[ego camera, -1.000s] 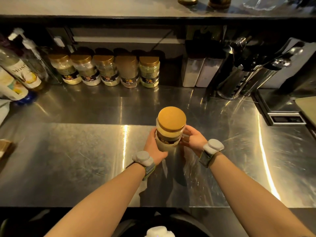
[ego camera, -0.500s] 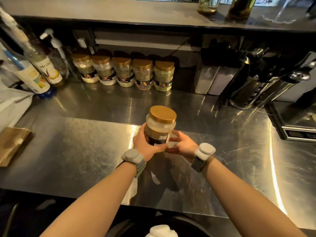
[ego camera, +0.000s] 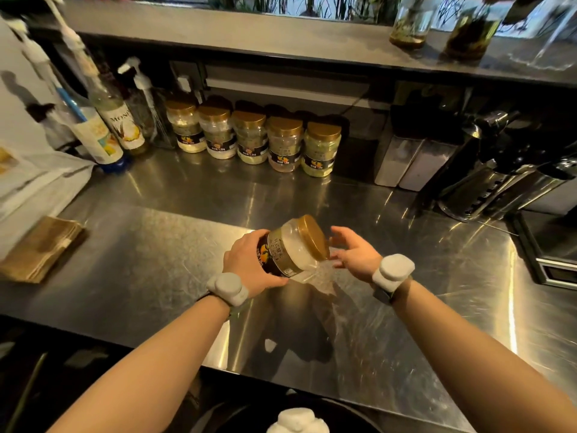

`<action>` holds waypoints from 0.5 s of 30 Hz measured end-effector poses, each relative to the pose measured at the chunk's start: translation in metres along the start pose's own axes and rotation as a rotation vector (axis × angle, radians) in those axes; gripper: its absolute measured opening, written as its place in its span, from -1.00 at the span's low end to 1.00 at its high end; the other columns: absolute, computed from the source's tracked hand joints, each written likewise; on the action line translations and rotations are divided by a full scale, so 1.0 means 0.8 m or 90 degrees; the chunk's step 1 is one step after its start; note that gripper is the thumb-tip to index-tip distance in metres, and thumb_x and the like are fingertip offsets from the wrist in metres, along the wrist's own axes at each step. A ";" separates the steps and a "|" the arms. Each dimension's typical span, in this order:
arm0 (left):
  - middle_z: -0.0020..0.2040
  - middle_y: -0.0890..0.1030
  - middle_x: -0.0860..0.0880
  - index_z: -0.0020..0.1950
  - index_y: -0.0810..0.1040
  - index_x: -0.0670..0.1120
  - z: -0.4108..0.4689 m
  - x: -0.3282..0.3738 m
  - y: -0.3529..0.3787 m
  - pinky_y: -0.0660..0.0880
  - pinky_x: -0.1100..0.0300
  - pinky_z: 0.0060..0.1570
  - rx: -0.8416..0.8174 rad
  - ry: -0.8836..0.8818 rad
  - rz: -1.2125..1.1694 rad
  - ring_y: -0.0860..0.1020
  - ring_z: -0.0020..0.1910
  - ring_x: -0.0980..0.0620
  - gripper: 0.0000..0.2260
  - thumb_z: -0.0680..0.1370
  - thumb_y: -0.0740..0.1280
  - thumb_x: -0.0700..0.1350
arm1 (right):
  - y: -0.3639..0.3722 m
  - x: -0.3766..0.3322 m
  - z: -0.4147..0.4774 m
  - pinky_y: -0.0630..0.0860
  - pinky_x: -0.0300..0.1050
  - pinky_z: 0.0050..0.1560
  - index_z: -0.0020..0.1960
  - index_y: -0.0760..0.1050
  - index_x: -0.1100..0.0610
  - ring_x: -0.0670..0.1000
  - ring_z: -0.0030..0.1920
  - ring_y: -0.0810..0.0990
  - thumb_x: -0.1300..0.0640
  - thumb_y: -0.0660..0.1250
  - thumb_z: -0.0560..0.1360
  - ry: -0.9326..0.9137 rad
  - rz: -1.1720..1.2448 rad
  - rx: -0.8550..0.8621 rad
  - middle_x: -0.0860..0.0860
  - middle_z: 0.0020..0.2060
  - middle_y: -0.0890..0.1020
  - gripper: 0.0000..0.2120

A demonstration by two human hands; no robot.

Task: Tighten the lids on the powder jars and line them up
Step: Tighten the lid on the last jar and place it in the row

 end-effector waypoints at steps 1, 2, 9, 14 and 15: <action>0.15 0.50 0.18 0.28 0.35 0.18 0.000 -0.001 -0.003 0.48 0.01 0.18 0.000 0.004 0.012 0.47 0.13 0.12 -0.18 0.07 0.53 0.26 | -0.006 -0.012 -0.005 0.50 0.06 0.23 0.51 0.13 0.02 0.12 0.24 0.53 0.41 0.20 0.52 -0.032 -0.057 -0.016 0.11 0.44 0.32 -0.35; 0.15 0.49 0.18 0.28 0.35 0.18 0.001 -0.003 -0.004 0.47 0.00 0.18 0.000 0.006 0.021 0.46 0.14 0.12 -0.18 0.07 0.53 0.25 | -0.010 -0.024 -0.010 0.48 0.08 0.28 0.52 0.08 -0.04 0.12 0.33 0.46 0.38 0.25 0.51 -0.071 -0.121 -0.045 0.07 0.47 0.26 -0.30; 0.17 0.49 0.16 0.28 0.36 0.15 0.002 -0.002 -0.010 0.46 0.01 0.19 -0.014 0.038 0.058 0.45 0.16 0.09 -0.22 0.10 0.54 0.18 | 0.005 -0.065 -0.020 0.09 0.13 0.51 0.51 -0.08 -0.23 0.01 0.53 0.06 0.19 0.57 0.28 -0.230 -0.355 -0.192 -0.10 0.53 0.09 0.09; 0.20 0.49 0.14 0.31 0.35 0.14 0.003 -0.002 -0.010 0.46 0.04 0.20 -0.028 0.055 0.068 0.44 0.17 0.09 -0.20 0.11 0.55 0.16 | 0.012 -0.067 -0.021 0.18 0.12 0.49 0.51 -0.02 -0.20 0.03 0.50 0.15 0.26 0.53 0.33 -0.219 -0.324 -0.226 -0.07 0.49 0.18 0.01; 0.20 0.48 0.14 0.31 0.35 0.14 0.004 -0.003 -0.011 0.46 0.02 0.19 -0.029 0.057 0.067 0.44 0.17 0.09 -0.19 0.11 0.55 0.16 | 0.013 -0.067 -0.022 0.19 0.10 0.49 0.51 -0.03 -0.22 0.02 0.49 0.16 0.24 0.52 0.33 -0.212 -0.320 -0.227 -0.07 0.49 0.18 0.01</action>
Point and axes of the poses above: each hand's wrist, its own z-axis towards the middle knuckle, its own y-axis out of the palm, x = y × z, the point moved 5 cm from there along z, towards the middle knuckle
